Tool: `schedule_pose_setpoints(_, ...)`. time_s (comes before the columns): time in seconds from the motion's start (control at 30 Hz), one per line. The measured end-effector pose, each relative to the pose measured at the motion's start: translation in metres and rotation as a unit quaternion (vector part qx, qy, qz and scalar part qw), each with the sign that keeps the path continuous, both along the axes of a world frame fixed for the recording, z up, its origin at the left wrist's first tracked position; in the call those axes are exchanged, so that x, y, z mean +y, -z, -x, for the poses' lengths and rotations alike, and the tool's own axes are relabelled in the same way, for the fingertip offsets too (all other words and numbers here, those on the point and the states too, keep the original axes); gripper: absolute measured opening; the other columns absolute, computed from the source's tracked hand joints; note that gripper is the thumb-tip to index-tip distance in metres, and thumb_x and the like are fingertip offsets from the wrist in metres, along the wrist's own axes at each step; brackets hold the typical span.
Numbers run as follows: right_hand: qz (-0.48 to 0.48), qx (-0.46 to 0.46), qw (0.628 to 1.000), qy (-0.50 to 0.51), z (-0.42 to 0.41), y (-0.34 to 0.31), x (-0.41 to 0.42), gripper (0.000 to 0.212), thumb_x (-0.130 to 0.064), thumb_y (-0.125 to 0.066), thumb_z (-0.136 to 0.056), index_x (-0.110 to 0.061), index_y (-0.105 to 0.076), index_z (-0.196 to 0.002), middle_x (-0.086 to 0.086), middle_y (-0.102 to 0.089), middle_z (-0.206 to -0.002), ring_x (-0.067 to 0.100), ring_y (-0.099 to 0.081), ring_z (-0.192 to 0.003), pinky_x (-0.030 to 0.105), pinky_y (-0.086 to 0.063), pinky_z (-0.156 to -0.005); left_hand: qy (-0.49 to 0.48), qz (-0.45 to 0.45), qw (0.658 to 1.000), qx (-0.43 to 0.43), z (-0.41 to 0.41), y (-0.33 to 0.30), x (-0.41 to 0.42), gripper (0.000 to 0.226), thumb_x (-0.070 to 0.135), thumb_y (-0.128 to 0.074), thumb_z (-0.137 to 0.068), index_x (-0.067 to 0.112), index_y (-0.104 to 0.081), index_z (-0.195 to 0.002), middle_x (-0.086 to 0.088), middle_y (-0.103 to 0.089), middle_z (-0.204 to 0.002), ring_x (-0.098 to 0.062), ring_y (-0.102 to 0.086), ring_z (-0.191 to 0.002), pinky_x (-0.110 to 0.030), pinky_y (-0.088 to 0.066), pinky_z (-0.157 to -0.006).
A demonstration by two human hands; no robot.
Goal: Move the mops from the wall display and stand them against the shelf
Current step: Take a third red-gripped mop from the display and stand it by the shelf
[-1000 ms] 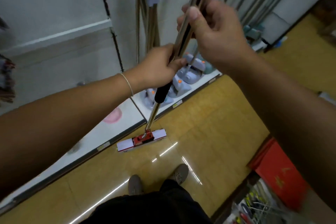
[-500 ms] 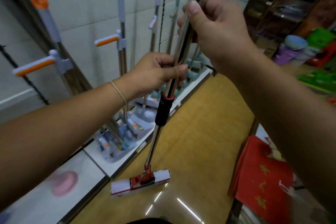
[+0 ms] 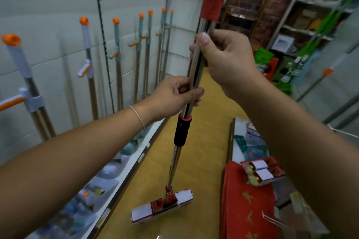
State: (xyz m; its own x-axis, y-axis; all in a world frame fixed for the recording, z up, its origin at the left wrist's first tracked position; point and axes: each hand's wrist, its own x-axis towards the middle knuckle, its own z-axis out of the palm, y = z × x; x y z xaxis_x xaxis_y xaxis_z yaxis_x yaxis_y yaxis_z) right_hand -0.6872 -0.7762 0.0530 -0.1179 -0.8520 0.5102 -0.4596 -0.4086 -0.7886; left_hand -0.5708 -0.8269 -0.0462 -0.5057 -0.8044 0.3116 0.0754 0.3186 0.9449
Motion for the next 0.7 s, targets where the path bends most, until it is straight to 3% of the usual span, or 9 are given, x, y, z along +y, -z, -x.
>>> schedule_pose_setpoints(0.13,0.002,0.003,0.999,0.041,0.030,-0.006,-0.038,0.020,-0.024,-0.056,-0.099,-0.027,-0.066,-0.082,0.002,-0.074,-0.087,0.018,-0.073,-0.089,0.048,-0.059,-0.084,0.031,0.007,0.999,-0.004,0.034,-0.007,-0.049,0.008,0.023,-0.066,-0.088,0.015,-0.066,-0.088,-0.011,-0.069,-0.081,-0.023,-0.069,-0.077,-0.041,-0.058,-0.081)
schedule_pose_setpoints(0.27,0.018,0.006,0.996,0.091,0.059,-0.014,-0.084,0.024,-0.024,-0.056,-0.099,-0.025,-0.067,-0.078,0.014,-0.075,-0.091,0.035,-0.070,-0.092,0.057,-0.056,-0.082,0.076,0.005,0.997,0.003,0.065,-0.018,-0.100,0.002,0.024,-0.067,-0.088,0.022,-0.066,-0.087,-0.004,-0.070,-0.080,-0.021,-0.070,-0.078,-0.030,-0.057,-0.073)
schedule_pose_setpoints(0.33,0.025,0.009,0.993,0.117,0.072,-0.018,-0.109,0.023,-0.026,-0.055,-0.099,-0.024,-0.067,-0.079,0.011,-0.075,-0.088,0.035,-0.070,-0.088,0.057,-0.056,-0.079,0.094,0.002,0.996,0.005,0.078,-0.024,-0.126,0.003,0.024,-0.068,-0.087,0.022,-0.066,-0.089,-0.006,-0.070,-0.081,-0.020,-0.070,-0.077,-0.025,-0.057,-0.070)
schedule_pose_setpoints(0.43,0.032,0.023,0.988,0.146,0.092,-0.024,-0.146,0.023,-0.028,-0.053,-0.099,-0.024,-0.066,-0.082,-0.002,-0.075,-0.082,0.023,-0.073,-0.083,0.051,-0.060,-0.079,0.120,-0.002,0.993,-0.018,0.097,-0.037,-0.165,0.009,0.024,-0.067,-0.087,0.018,-0.067,-0.094,-0.009,-0.072,-0.087,-0.021,-0.072,-0.081,-0.026,-0.059,-0.073)
schedule_pose_setpoints(0.6,0.050,0.020,0.981,0.185,0.132,-0.032,-0.195,0.025,-0.026,-0.049,-0.101,-0.019,-0.066,-0.084,-0.005,-0.074,-0.079,0.018,-0.072,-0.075,0.043,-0.061,-0.066,0.190,-0.006,0.981,-0.044,0.135,-0.056,-0.221,0.020,0.018,-0.064,-0.090,0.002,-0.065,-0.103,-0.019,-0.071,-0.095,-0.023,-0.071,-0.083,-0.019,-0.055,-0.068)
schedule_pose_setpoints(0.7,0.054,0.010,0.978,0.200,0.159,-0.032,-0.216,0.023,-0.022,-0.048,-0.102,-0.016,-0.066,-0.090,-0.006,-0.073,-0.080,0.008,-0.071,-0.076,0.039,-0.061,-0.074,0.221,0.010,0.974,-0.045,0.162,-0.058,-0.248,0.025,0.014,-0.060,-0.093,-0.006,-0.063,-0.106,-0.027,-0.068,-0.102,-0.030,-0.070,-0.090,-0.023,-0.057,-0.078)
